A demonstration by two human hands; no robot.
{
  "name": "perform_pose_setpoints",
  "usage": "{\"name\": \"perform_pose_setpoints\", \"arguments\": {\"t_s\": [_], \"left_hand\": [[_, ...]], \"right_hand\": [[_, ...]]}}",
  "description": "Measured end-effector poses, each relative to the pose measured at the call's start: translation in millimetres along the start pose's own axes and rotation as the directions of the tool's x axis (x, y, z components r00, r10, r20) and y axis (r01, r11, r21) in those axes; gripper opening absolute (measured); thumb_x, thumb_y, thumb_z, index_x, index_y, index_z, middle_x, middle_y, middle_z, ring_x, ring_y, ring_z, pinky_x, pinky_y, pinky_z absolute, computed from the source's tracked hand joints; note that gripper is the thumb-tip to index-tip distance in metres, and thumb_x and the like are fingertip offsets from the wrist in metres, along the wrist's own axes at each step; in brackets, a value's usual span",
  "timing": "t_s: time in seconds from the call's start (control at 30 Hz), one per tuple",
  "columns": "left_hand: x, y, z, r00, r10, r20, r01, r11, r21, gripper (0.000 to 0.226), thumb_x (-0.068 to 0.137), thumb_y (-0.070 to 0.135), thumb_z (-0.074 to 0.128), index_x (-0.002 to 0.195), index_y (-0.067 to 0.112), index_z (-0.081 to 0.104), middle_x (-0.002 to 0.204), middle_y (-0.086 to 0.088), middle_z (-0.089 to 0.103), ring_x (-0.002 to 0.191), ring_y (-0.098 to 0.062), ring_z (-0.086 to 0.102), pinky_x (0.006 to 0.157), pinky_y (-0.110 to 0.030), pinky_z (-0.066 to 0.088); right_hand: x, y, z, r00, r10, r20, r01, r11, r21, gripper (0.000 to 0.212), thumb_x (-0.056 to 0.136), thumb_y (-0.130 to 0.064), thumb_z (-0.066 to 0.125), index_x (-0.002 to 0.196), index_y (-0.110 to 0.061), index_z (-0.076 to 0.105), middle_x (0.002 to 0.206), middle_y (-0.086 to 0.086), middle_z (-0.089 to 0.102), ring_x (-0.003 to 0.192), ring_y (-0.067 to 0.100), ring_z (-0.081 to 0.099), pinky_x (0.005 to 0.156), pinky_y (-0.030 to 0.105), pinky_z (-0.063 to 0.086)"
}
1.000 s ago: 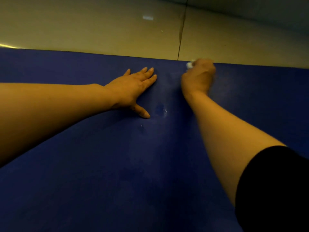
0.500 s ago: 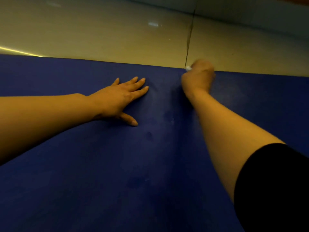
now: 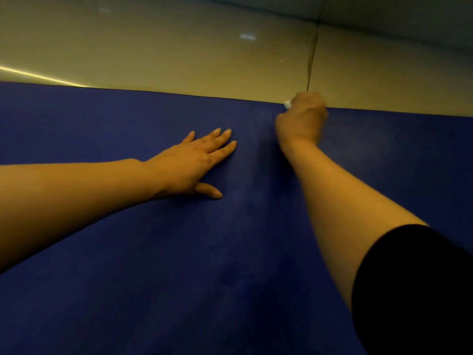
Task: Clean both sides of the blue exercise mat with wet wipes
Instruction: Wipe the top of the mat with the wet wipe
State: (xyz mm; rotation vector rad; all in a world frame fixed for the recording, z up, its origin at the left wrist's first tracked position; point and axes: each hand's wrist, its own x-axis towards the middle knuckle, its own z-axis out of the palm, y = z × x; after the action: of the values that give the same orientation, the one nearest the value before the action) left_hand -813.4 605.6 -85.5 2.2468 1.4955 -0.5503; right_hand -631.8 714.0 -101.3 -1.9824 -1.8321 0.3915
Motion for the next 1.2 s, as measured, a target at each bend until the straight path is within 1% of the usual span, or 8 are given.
{"name": "perform_pose_setpoints", "arguments": {"t_s": [0.17,0.23,0.4,0.67,0.8,0.9,1.1,1.2], "left_hand": [[-1.6,-1.8,-0.3,1.0,-0.005,-0.005,0.005,1.0,-0.004,0.104,0.084,0.062,0.052,0.145,0.025,-0.023,0.153,0.002,-0.031,0.145,-0.014,-0.02,0.12,-0.046,-0.002],[-1.8,-0.4,-1.8,1.0,-0.001,0.008,0.001,1.0,0.022,0.103,0.085,0.062,0.05,0.146,0.025,-0.023,0.154,0.001,-0.031,0.145,-0.015,-0.02,0.12,-0.046,-0.003],[-2.2,1.3,-1.7,1.0,-0.011,0.015,0.01,1.0,0.024,0.102,0.086,0.061,0.049,0.149,0.021,-0.021,0.157,-0.002,-0.029,0.146,-0.018,-0.02,0.119,-0.047,-0.003],[-4.7,5.3,-2.8,0.999,-0.032,-0.003,0.033,0.999,0.018,0.1,0.088,0.058,0.051,0.151,0.02,-0.017,0.158,-0.003,-0.025,0.147,-0.019,-0.017,0.119,-0.044,-0.002],[-6.4,9.5,0.4,0.999,-0.032,0.008,0.032,0.998,0.059,0.096,0.091,0.056,0.047,0.151,0.018,-0.018,0.158,-0.005,-0.026,0.147,-0.021,-0.017,0.119,-0.044,0.0],[-7.1,10.4,0.7,0.999,-0.047,-0.006,0.047,0.997,0.057,0.095,0.092,0.054,0.048,0.151,0.017,-0.016,0.158,-0.006,-0.024,0.147,-0.021,-0.015,0.119,-0.043,0.001],[-26.8,23.7,11.7,1.0,-0.022,-0.018,0.022,1.0,0.013,0.084,0.097,0.048,0.042,0.152,0.018,-0.014,0.159,-0.005,-0.021,0.148,-0.02,-0.013,0.121,-0.042,0.005],[-45.8,29.2,19.9,0.997,0.009,0.075,-0.016,0.996,0.091,0.093,0.092,0.059,0.041,0.151,0.017,-0.018,0.157,-0.005,-0.027,0.147,-0.02,-0.016,0.12,-0.046,0.005]], "right_hand": [[-33.1,-28.2,13.7,0.944,-0.313,0.107,0.307,0.949,0.065,0.019,0.092,-0.01,0.049,0.104,-0.007,0.063,0.112,0.011,0.055,0.098,0.026,0.056,0.076,0.027,0.044],[-23.5,-5.2,1.5,0.952,-0.293,0.094,0.288,0.956,0.062,0.02,0.089,-0.007,0.051,0.102,-0.009,0.066,0.112,0.011,0.055,0.098,0.028,0.057,0.077,0.026,0.044],[-24.8,21.1,-14.8,0.998,0.025,-0.051,-0.022,0.998,0.065,0.017,0.088,-0.003,0.052,0.099,-0.005,0.064,0.116,0.012,0.053,0.101,0.028,0.056,0.08,0.028,0.045],[-75.7,-11.9,8.8,0.911,-0.403,0.095,0.394,0.914,0.093,0.021,0.087,-0.003,0.056,0.106,-0.003,0.064,0.109,0.014,0.056,0.1,0.028,0.055,0.078,0.027,0.044],[-52.8,34.5,-18.1,0.984,-0.176,0.01,0.175,0.983,0.045,0.023,0.087,0.001,0.052,0.104,-0.007,0.066,0.118,0.013,0.055,0.119,0.025,0.051,0.091,0.025,0.042],[-61.6,24.1,-14.3,0.999,-0.032,-0.018,0.033,0.998,0.044,0.018,0.088,-0.002,0.053,0.103,-0.003,0.064,0.118,0.014,0.054,0.11,0.027,0.053,0.086,0.026,0.043],[-108.2,0.5,-0.5,0.897,-0.412,0.159,0.403,0.911,0.086,0.021,0.087,-0.005,0.055,0.106,-0.003,0.064,0.112,0.015,0.057,0.105,0.03,0.054,0.086,0.032,0.046],[-94.6,37.9,-19.0,0.927,-0.364,0.094,0.363,0.931,0.027,0.026,0.081,0.003,0.055,0.102,-0.005,0.067,0.114,0.017,0.059,0.111,0.035,0.055,0.09,0.037,0.047]]}}
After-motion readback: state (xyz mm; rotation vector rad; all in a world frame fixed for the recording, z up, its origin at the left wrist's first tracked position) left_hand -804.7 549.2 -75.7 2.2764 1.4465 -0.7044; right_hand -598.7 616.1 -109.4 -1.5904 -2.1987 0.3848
